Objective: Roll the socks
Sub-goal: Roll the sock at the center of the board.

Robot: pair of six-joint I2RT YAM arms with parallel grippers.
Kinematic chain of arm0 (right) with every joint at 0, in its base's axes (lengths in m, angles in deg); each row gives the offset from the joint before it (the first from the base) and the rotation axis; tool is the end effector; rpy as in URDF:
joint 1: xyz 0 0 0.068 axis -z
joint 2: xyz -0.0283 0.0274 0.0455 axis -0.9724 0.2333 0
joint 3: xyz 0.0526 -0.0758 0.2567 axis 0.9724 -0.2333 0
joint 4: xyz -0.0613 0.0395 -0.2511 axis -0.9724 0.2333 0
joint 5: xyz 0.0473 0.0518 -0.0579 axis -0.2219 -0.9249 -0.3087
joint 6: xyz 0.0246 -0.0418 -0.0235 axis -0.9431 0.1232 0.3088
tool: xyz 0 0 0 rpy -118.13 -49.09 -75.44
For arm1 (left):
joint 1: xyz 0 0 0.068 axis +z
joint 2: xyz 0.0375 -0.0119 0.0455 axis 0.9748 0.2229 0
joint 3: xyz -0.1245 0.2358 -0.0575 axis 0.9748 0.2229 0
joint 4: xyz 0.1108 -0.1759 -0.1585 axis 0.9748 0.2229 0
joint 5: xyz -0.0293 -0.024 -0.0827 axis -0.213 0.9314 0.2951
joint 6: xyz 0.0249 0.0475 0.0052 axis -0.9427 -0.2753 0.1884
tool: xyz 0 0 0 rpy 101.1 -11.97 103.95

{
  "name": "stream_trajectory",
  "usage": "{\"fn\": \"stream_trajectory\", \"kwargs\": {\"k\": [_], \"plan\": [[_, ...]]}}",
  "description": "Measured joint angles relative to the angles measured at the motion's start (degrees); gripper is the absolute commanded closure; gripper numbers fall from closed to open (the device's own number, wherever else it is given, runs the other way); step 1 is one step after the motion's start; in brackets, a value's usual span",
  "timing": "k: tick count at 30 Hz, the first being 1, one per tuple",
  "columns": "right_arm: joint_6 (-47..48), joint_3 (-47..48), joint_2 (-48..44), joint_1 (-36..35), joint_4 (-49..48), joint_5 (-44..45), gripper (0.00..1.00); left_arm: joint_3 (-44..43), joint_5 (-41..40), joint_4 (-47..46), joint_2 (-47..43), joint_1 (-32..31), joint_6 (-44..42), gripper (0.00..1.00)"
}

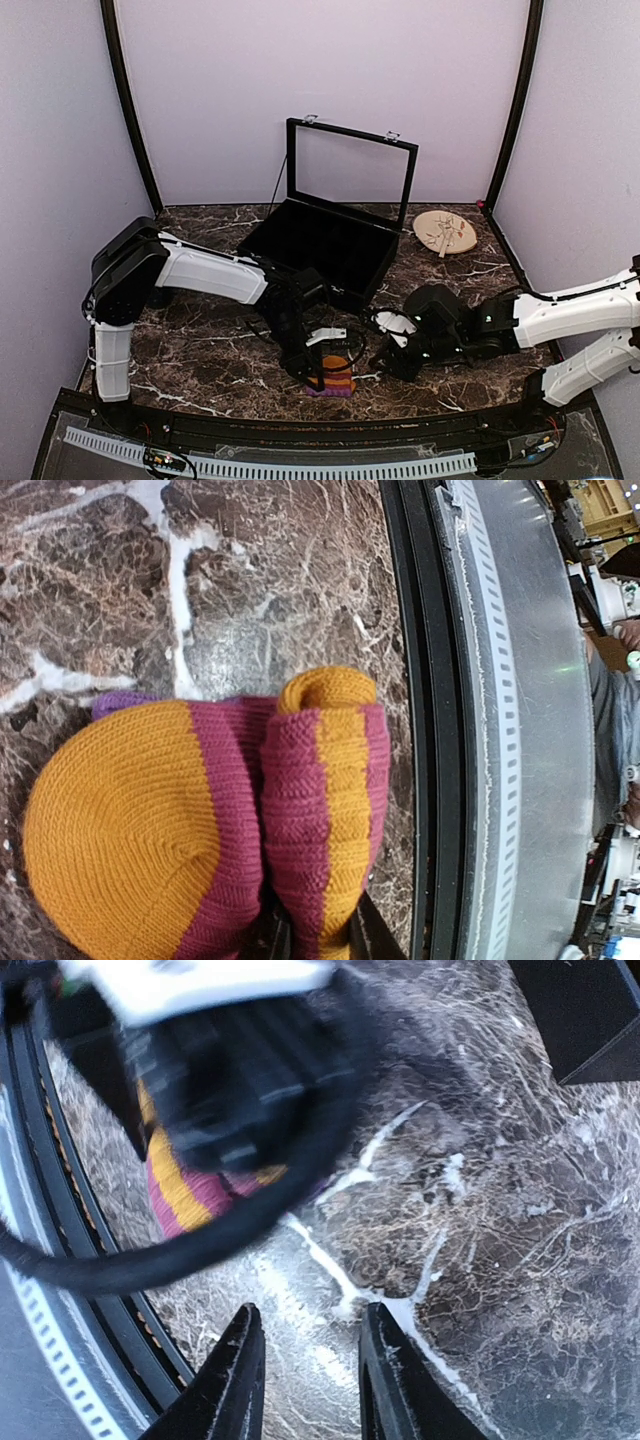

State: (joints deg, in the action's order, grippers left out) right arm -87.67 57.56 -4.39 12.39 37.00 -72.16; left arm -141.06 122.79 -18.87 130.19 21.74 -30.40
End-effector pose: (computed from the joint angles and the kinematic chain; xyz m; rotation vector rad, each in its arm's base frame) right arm 0.1071 0.2224 0.1877 -1.0266 2.2825 0.6525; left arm 0.1992 -0.3322 0.1316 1.9676 2.1247 -1.2160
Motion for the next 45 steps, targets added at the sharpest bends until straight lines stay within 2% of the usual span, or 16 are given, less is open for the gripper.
{"fn": "stream_trajectory", "kwargs": {"k": [9, 16, 27, 45], "plan": [[4.1, 4.1, 7.7, -10.5, 2.8, 9.4, 0.67, -5.4, 3.3, 6.0, 4.4, 1.3, -0.1, 0.81], [8.0, 10.3, 14.1, -14.6, 4.4, 12.2, 0.63, -5.9, 4.9, 7.3, 5.3, 1.7, -0.2, 0.82], [12.5, 16.4, 22.2, -16.0, 7.9, 14.5, 0.58, -7.6, 6.6, 10.0, 6.9, 2.6, -1.2, 0.82], [17.0, 20.8, 27.7, -16.1, 10.4, 17.8, 0.57, -8.2, 7.6, 11.9, 7.4, 3.5, -2.4, 0.81]]}}
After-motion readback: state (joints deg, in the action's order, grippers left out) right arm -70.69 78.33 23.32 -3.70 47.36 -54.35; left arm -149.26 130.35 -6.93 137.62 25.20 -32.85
